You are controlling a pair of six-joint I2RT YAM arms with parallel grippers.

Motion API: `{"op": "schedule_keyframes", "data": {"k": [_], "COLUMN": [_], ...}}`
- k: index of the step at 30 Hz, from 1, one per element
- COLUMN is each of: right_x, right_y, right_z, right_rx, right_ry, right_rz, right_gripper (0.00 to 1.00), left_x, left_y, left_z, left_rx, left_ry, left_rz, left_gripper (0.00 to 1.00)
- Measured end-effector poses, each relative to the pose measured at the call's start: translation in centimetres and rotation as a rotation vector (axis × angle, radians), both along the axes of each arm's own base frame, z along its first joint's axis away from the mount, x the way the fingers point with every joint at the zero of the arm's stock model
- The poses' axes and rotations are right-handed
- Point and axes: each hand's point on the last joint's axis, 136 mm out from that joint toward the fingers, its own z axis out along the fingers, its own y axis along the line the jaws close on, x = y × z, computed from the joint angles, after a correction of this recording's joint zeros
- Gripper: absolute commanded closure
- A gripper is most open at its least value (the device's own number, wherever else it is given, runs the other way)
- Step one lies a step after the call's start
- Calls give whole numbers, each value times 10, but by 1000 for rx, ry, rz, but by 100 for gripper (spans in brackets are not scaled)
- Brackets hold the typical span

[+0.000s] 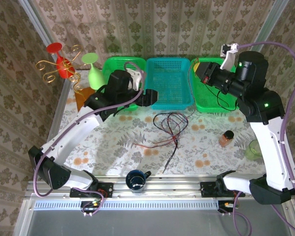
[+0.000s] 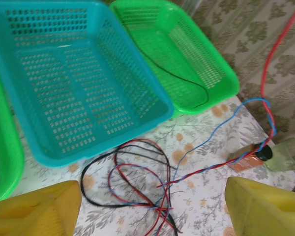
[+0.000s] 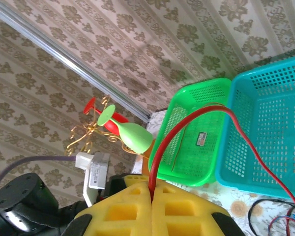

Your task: Untangle the cables

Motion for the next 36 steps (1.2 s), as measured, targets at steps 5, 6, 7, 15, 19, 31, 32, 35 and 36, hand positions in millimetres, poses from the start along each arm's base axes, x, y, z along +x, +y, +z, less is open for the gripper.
{"op": "schedule_keyframes", "data": {"k": [5, 6, 7, 15, 19, 31, 32, 35, 36], "right_x": [-4, -5, -6, -9, -9, -21, -21, -21, -21], "right_y": [7, 8, 9, 17, 22, 25, 25, 25, 25], "right_z": [4, 5, 6, 5, -1, -7, -7, -7, -8], "right_rx": [25, 33, 41, 88, 111, 153, 153, 152, 151], "right_ry": [1, 1, 2, 16, 36, 55, 54, 58, 59], "right_rz": [43, 51, 58, 101, 123, 141, 140, 140, 140], "right_gripper": [100, 100, 100, 100, 100, 100, 100, 99, 86], "left_x": [-5, -4, -3, 11, 18, 46, 46, 45, 45], "left_y": [-20, -24, -28, -77, -102, -145, -147, -149, -149], "left_z": [27, 36, 42, 64, 56, 45, 45, 47, 49], "left_rx": [-51, -71, -88, -197, -213, -342, -349, -368, -376], "left_ry": [-65, -83, -95, -141, -151, -186, -183, -181, -184], "left_rz": [-79, -93, -104, -218, -253, -255, -261, -270, -270], "left_gripper": [23, 23, 23, 23, 23, 100, 100, 100, 100]}}
